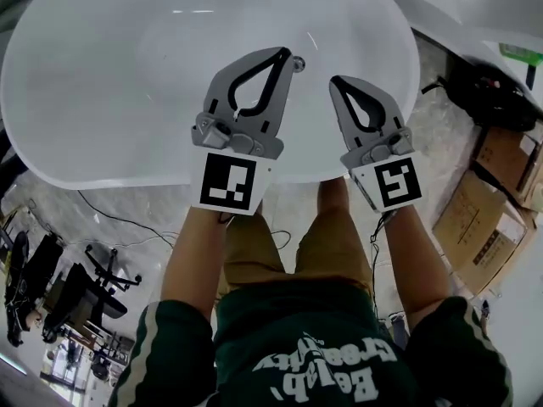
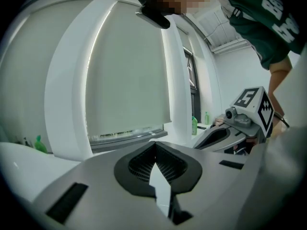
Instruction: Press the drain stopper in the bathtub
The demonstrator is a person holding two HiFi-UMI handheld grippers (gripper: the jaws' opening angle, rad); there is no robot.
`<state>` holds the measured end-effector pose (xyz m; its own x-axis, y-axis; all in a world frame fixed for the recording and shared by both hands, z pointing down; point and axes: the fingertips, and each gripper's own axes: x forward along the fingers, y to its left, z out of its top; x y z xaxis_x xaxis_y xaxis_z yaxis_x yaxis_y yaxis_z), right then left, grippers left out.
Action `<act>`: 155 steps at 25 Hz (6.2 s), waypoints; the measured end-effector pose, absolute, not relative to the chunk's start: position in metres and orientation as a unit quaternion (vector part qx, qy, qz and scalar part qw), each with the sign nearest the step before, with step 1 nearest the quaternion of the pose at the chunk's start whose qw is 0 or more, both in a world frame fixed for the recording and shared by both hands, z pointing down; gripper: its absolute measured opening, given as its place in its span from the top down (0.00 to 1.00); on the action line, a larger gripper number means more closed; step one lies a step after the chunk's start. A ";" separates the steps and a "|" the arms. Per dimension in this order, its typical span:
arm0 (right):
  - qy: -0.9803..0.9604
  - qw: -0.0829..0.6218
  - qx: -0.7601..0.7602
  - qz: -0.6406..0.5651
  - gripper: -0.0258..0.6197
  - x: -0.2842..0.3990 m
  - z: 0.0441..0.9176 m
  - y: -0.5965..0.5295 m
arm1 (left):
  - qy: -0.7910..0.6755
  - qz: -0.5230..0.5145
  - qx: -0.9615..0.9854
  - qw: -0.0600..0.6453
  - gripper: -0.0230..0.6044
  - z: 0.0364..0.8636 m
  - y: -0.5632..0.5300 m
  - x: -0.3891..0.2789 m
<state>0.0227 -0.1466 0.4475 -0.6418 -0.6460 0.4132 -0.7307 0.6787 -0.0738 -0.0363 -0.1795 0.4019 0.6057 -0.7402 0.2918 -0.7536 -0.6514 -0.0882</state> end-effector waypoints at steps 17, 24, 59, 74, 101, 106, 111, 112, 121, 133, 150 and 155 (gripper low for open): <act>-0.888 0.292 0.315 0.165 0.94 -0.002 0.682 -0.137 | -0.419 0.160 0.888 0.097 0.95 0.573 -0.168 -0.054; -0.886 0.335 0.272 0.170 0.94 -0.030 0.772 -0.140 | -0.430 0.159 0.881 0.120 0.95 0.629 -0.172 -0.080; -0.821 0.518 0.172 0.167 0.94 -0.010 1.012 -0.130 | -0.417 0.181 0.870 0.191 0.95 0.747 -0.177 -0.068; -0.773 0.597 0.165 0.136 0.94 -0.006 1.050 -0.129 | -0.412 0.173 0.870 0.207 0.95 0.756 -0.180 -0.067; -0.784 0.576 0.162 0.166 0.94 -0.016 0.996 -0.128 | -0.418 0.192 0.864 0.203 0.95 0.737 -0.176 -0.065; -0.788 0.566 0.173 0.168 0.94 -0.016 0.959 -0.136 | -0.412 0.193 0.868 0.201 0.95 0.713 -0.175 -0.057; -0.788 0.556 0.193 0.180 0.94 -0.011 0.919 -0.140 | -0.430 0.189 0.858 0.209 0.95 0.688 -0.172 -0.058; -0.789 0.553 0.199 0.181 0.94 -0.011 0.909 -0.141 | -0.432 0.187 0.857 0.208 0.95 0.682 -0.172 -0.058; -0.805 0.520 0.229 0.171 0.93 -0.014 0.820 -0.152 | -0.428 0.177 0.867 0.184 0.95 0.613 -0.172 -0.048; -0.820 0.499 0.244 0.141 0.93 -0.007 0.724 -0.135 | -0.421 0.187 0.871 0.168 0.95 0.556 -0.158 -0.047; -0.854 0.449 0.234 0.120 0.93 -0.017 0.583 -0.120 | -0.404 0.199 0.879 0.154 0.95 0.461 -0.142 -0.045; -0.862 0.437 0.231 0.112 0.93 -0.024 0.544 -0.117 | -0.403 0.205 0.879 0.150 0.95 0.429 -0.143 -0.054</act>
<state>-0.0241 -0.1172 0.5443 -0.5110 -0.2995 0.8057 -0.4957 0.8684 0.0084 -0.0538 -0.1427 0.4286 0.5904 -0.6480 0.4812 -0.7706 -0.6298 0.0975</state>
